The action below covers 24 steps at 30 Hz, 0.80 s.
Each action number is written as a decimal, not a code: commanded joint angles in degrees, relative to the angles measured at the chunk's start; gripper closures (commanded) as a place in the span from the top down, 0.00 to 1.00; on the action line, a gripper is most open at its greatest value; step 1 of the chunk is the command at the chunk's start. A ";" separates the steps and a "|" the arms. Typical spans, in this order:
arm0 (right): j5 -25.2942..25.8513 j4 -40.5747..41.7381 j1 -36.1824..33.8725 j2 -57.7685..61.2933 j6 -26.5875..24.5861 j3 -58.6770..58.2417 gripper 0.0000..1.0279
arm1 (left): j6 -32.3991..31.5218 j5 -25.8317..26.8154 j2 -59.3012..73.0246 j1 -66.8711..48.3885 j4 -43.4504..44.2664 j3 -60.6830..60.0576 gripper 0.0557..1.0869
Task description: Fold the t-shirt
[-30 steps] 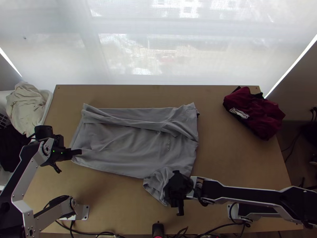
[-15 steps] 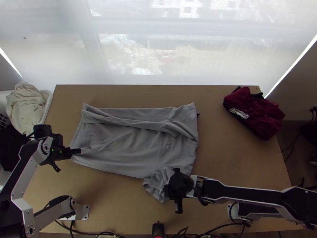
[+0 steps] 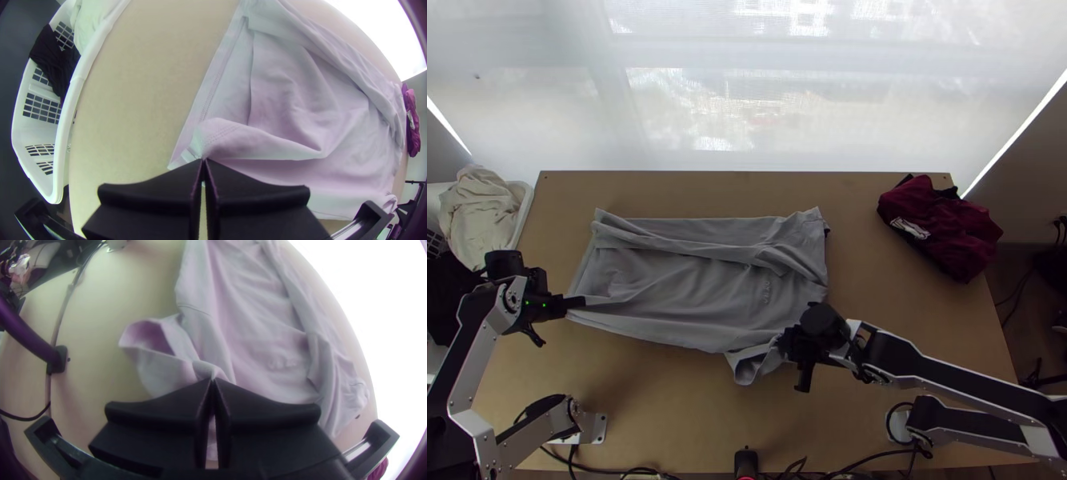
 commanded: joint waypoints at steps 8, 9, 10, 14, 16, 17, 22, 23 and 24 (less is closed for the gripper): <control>0.01 -2.59 -13.13 -2.84 -3.36 9.54 0.03 | -2.64 -0.03 0.16 -2.15 -0.51 5.87 0.03; 0.01 -2.59 -13.83 -2.75 -3.45 9.89 0.03 | -2.64 -0.03 0.34 -2.15 -0.51 6.40 0.03; 0.01 -2.68 -14.53 -2.75 -3.53 10.33 0.03 | -2.64 -0.03 0.51 -2.15 -0.51 6.92 0.03; -0.07 -2.68 -17.87 -2.40 -4.85 11.73 0.03 | -2.73 -0.03 1.66 -2.33 -0.42 9.03 0.03; -0.07 -2.68 -19.72 -1.78 -5.38 12.70 0.03 | -2.81 -0.03 2.27 -2.41 -0.07 10.18 0.03; -0.16 -2.59 -20.68 -1.25 -5.73 13.32 0.03 | -3.08 -0.03 2.54 -2.41 0.20 10.79 0.03; -0.51 -2.15 -24.90 2.17 -6.52 16.92 0.03 | -3.69 -0.03 5.26 -3.56 1.95 13.95 0.03; -0.69 -1.98 -25.61 2.88 -6.79 17.62 0.03 | -3.69 -0.03 5.96 -4.00 2.39 14.66 0.03; -0.78 -1.89 -26.40 3.84 -6.96 18.33 0.03 | -3.69 -0.03 6.93 -4.35 2.75 15.62 0.03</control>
